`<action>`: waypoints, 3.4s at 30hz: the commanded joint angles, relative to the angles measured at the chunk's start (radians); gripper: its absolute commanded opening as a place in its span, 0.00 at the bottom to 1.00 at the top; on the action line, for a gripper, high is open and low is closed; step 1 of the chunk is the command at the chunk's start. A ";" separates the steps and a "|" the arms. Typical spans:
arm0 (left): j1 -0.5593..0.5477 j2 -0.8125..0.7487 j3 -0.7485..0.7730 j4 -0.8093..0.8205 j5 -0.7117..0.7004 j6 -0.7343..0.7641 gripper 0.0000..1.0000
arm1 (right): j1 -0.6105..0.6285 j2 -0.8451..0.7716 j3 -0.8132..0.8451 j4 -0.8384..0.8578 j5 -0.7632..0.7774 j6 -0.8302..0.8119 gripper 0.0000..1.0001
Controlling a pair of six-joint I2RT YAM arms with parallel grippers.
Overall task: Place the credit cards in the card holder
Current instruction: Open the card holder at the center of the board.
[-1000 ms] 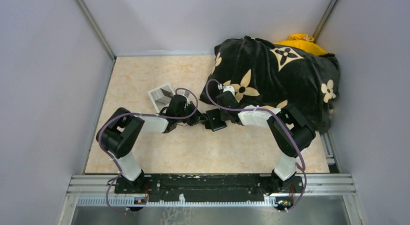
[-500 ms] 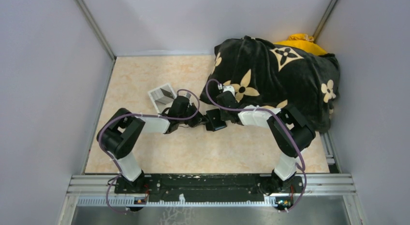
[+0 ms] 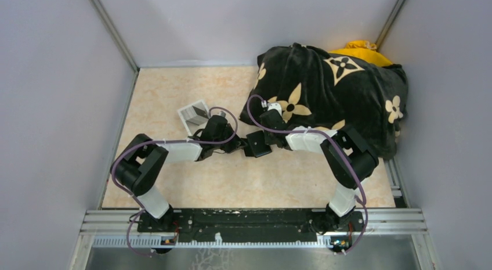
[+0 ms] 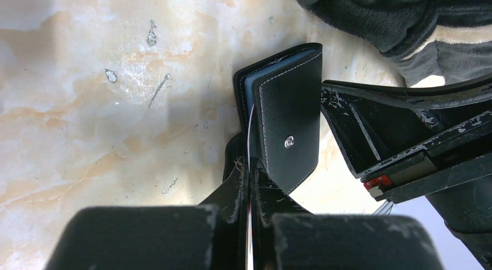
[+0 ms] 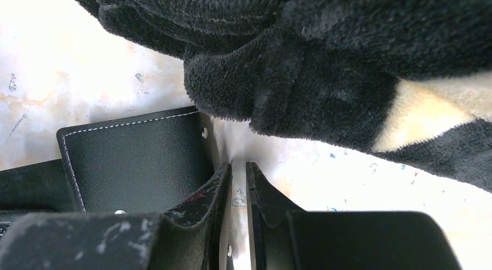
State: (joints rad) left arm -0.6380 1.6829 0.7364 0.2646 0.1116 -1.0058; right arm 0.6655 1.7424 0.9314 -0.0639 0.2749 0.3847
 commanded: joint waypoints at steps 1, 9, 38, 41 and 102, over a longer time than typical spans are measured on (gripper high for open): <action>-0.003 0.024 -0.003 -0.050 -0.029 0.010 0.00 | 0.009 0.046 -0.022 -0.058 -0.048 0.001 0.15; -0.003 0.060 0.005 0.010 0.015 -0.004 0.00 | 0.009 0.052 -0.026 -0.056 -0.054 0.000 0.15; -0.002 0.084 -0.055 0.380 0.192 -0.046 0.00 | 0.075 0.086 0.008 -0.120 -0.057 -0.006 0.15; -0.003 0.073 -0.064 0.391 0.194 -0.047 0.00 | 0.091 0.090 0.013 -0.129 -0.057 0.001 0.15; -0.289 0.196 0.441 -0.296 -0.287 0.232 0.00 | -0.028 -0.262 -0.197 -0.231 0.207 0.240 0.25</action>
State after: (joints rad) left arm -0.9112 1.8549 1.1481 -0.0017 -0.1493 -0.8032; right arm 0.6460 1.5379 0.7437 -0.2169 0.4580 0.6323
